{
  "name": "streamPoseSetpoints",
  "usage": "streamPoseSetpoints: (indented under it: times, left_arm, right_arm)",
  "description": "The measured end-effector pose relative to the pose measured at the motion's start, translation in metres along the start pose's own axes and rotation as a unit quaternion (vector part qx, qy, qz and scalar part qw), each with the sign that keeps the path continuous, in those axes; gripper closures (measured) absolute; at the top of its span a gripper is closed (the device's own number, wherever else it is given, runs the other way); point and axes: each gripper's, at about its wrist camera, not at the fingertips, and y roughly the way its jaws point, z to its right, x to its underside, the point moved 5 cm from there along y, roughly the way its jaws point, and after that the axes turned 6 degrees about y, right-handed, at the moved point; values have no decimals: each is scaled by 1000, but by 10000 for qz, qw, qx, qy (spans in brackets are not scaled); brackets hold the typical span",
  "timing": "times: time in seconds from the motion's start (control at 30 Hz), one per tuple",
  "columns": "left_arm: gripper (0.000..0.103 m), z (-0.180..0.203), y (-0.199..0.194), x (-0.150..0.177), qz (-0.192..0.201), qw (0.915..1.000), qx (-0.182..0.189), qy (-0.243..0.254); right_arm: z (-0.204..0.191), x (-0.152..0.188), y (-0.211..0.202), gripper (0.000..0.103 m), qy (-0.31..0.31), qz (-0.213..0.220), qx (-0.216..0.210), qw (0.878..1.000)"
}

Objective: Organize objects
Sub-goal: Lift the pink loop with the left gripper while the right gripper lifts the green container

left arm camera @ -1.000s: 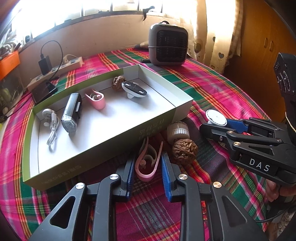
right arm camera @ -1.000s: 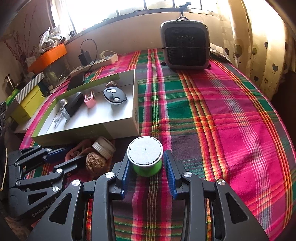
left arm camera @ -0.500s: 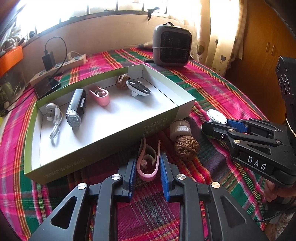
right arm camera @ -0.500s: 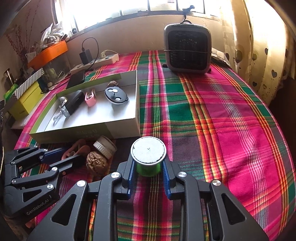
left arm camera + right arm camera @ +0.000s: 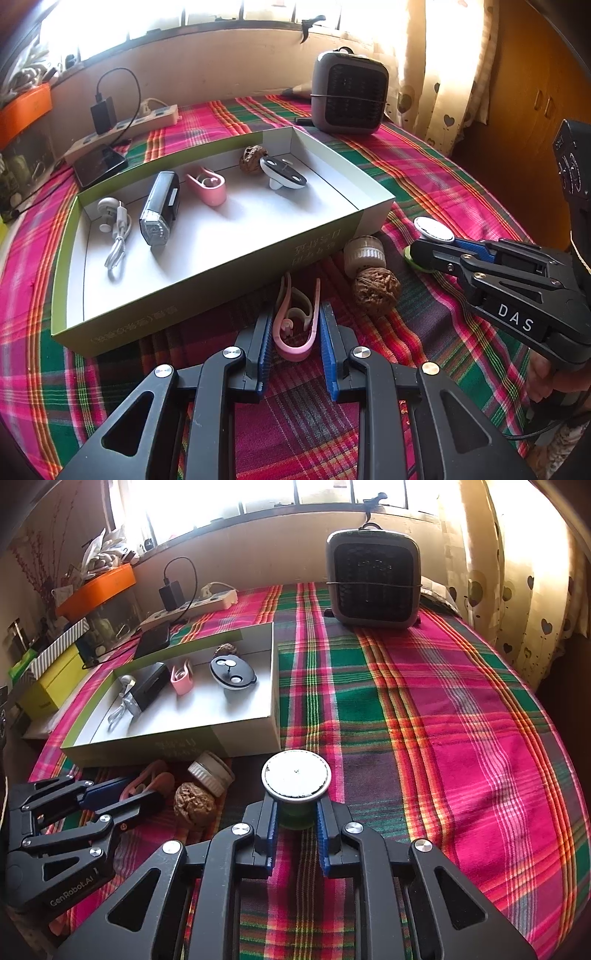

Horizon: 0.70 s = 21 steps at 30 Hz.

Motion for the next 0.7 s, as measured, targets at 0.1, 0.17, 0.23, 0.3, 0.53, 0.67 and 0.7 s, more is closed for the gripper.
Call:
streamPoseSetpoints:
  times: [0.1,0.17,0.23,0.3,0.53,0.67,0.7]
  left_arm:
    - [82,0,0,0,-6,10000,-16,-14]
    - [82,0,-1,1,-8,10000,-16,-27]
    - [82,-1,-1,1,-9,10000,-15,-42]
    - [82,-1,-2,2,-9,10000,-6,-64]
    - [82,-3,-6,3,13,9999,-11,-139]
    - [82,-5,-11,2,75,9998,-32,-196]
    - [82,-5,-12,2,84,9998,-38,-201]
  right_arm:
    - [-1,0,-1,85,-21,23,-38,10000]
    - [-3,1,-1,85,-22,7,-70,10000]
    - [-2,1,-1,85,-7,15,-74,10000]
    - [-2,1,-2,85,21,27,-76,10000]
    - [-5,3,-6,85,23,90,-125,9999]
    - [-8,5,-10,85,19,143,-170,9998]
    - [-8,5,-11,85,18,158,-176,9997]
